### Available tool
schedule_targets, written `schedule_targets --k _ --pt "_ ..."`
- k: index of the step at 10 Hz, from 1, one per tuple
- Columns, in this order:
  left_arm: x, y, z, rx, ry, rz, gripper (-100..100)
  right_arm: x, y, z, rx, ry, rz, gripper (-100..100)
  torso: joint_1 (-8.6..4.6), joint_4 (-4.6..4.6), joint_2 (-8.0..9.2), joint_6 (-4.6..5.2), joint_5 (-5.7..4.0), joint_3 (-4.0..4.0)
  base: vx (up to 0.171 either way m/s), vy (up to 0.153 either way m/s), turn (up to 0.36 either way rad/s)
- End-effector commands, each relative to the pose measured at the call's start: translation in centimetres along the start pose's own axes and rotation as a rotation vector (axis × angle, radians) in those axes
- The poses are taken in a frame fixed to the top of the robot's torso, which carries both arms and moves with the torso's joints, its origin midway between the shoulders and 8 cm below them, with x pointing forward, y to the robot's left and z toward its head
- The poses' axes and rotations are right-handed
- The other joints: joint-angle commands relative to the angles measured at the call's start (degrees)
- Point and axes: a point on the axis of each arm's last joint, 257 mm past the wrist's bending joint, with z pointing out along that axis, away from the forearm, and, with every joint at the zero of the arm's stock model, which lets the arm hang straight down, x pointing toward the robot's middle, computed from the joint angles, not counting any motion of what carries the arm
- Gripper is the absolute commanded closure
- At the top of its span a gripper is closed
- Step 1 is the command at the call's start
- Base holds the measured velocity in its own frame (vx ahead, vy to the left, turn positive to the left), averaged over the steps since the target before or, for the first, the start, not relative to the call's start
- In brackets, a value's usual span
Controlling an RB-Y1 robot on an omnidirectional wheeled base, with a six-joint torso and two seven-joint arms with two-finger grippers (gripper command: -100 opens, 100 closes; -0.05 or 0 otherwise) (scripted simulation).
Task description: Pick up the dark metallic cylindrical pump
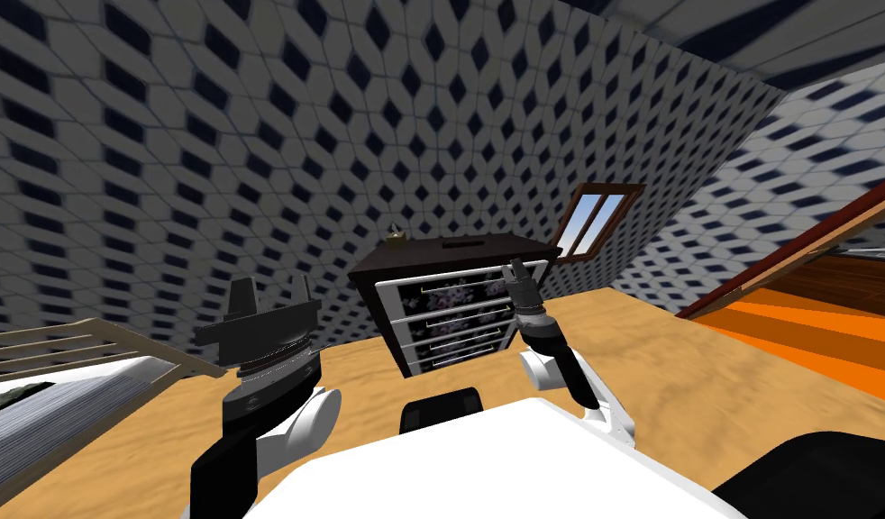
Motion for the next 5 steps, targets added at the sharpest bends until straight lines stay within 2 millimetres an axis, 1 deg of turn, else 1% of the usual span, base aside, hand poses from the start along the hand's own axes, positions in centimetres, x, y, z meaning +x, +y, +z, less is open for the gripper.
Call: schedule_targets --k 1,2,3,4,5 --pt "0.0 0.0 0.0 0.000 0.000 0.000 0 1.2 0.2 0.3 -0.029 0.058 -0.025 -100 0.00 0.00 0.00 0.00 0.00 0.00 -0.080 0.013 0.044" --pt "0.0 0.0 0.0 0.000 0.000 0.000 0 1.5 0.2 0.3 -0.034 0.085 -0.035 -100 0.05 0.00 0.02 -0.01 0.01 0.00 -0.068 0.015 0.027" --pt "0.0 0.0 0.0 0.000 0.000 0.000 0 2.4 0.4 0.5 -0.061 0.124 -0.053 -100 0.06 0.00 -0.01 0.00 0.01 -0.01 -0.077 -0.004 0.070" --pt "0.0 0.0 0.0 0.000 0.000 0.000 0 2.7 0.4 0.5 -0.066 0.150 -0.062 -100 0.01 0.00 0.00 -0.02 0.00 0.00 -0.060 -0.009 0.034" --pt "0.0 0.0 0.0 0.000 0.000 0.000 0 2.8 0.5 0.5 -0.067 0.157 -0.065 -100 -0.02 -0.01 -0.04 0.00 0.00 -0.02 -0.024 -0.003 -0.011"
